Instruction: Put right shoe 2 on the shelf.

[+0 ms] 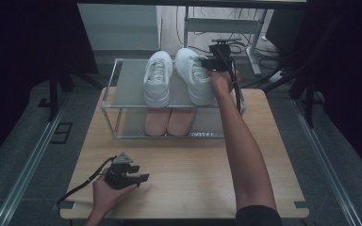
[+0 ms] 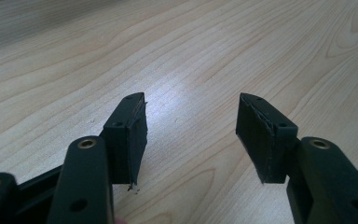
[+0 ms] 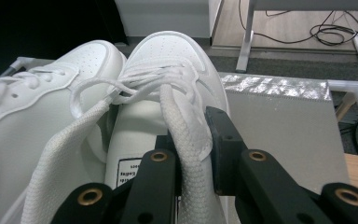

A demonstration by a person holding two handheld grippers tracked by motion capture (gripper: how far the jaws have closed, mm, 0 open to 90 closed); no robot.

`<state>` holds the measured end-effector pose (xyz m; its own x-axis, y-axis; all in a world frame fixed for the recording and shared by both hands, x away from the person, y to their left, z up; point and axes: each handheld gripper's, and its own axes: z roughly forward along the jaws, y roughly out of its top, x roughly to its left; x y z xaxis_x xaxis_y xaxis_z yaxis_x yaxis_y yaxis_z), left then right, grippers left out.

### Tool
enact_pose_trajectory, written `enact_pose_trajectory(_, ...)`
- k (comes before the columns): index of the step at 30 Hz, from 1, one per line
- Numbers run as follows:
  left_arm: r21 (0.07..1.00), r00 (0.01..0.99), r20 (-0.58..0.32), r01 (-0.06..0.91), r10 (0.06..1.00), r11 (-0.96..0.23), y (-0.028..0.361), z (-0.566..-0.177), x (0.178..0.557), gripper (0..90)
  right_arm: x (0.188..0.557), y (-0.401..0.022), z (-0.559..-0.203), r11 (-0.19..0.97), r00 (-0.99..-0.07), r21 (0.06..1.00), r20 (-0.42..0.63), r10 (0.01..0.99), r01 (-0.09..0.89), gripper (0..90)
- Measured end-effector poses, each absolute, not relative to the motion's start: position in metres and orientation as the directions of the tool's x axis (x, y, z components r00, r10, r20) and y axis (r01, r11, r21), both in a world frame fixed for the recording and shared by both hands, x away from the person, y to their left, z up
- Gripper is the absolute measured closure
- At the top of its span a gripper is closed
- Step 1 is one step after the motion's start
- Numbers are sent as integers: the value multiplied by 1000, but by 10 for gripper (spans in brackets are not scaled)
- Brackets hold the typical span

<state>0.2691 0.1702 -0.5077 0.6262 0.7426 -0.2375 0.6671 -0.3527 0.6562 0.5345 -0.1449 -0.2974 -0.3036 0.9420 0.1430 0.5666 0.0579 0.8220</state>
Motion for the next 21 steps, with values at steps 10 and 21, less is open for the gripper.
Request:
enact_pose_trajectory(10,656,625,-240,668,743,-350,169,-509,269,437,539,-147,-305,52,-337,819,177,925,571,656)
enact_pose_trajectory(21,657,625,-238,667,743,-351,169,-508,269,437,509,-166,-286,54,-415,880,168,894,471,622)
